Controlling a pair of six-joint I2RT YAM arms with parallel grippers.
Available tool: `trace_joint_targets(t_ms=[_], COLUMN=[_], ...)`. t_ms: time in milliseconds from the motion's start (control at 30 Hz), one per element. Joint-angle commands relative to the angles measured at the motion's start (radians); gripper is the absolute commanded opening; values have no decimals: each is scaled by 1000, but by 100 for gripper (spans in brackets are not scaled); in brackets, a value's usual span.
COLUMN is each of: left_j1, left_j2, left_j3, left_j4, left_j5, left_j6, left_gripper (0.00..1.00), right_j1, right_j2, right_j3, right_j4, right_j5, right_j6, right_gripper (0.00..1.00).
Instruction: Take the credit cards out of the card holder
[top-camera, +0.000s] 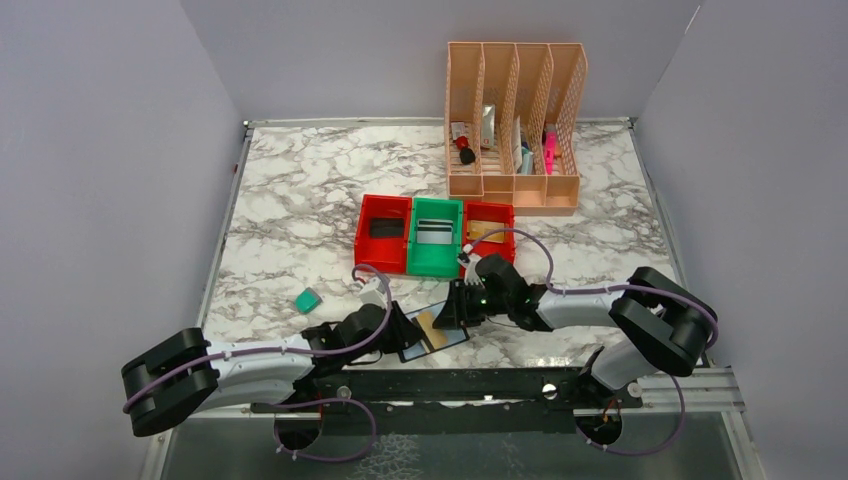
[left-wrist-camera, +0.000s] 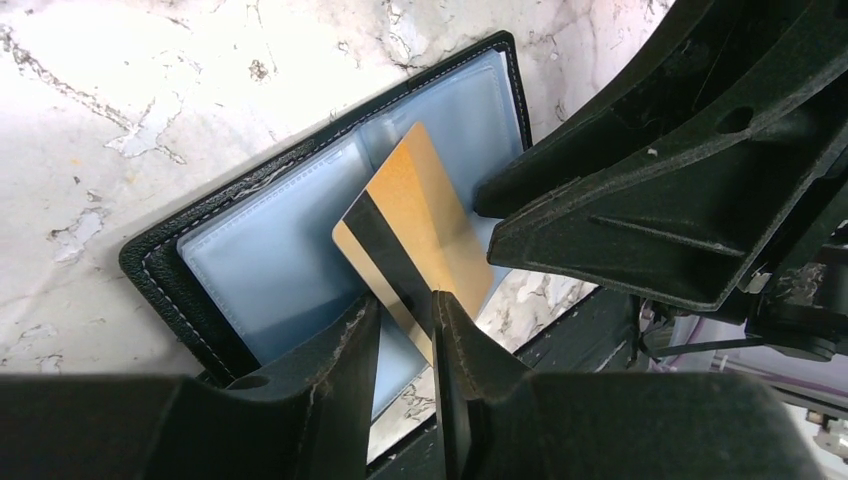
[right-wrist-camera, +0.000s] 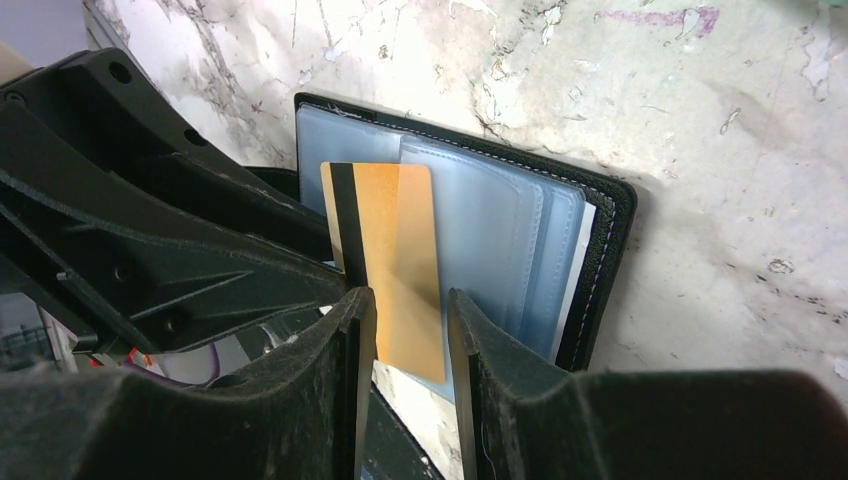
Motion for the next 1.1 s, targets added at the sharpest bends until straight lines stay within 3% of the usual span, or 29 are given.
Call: trace_joint_targets(t_ms=[0,233,600,867,1067], left_j1=[-8,-8,-8,-8,-8], left_j2=[4,35,-41,-236,-379], left_j3=[-25,-19,-60,9,7], left_j4=[32,77,65,-279,-369], left_j5=[20,17,-19,-110,-133], left_j6=[-50,-84,-83,-4,29], left_gripper=[27,26,3,1,0], right_j1=[4,4,4,4,4], right_j2=[38,46,33,16,-6], right_j3=[-53,-55,-51,-26,-6], right_j4=[-111,-100,-118,-168,-186], right_j5=[79,76,101,131,108], right_j6=[-12,-6,-10,-38,-55], right_gripper=[39,39,39,40,41])
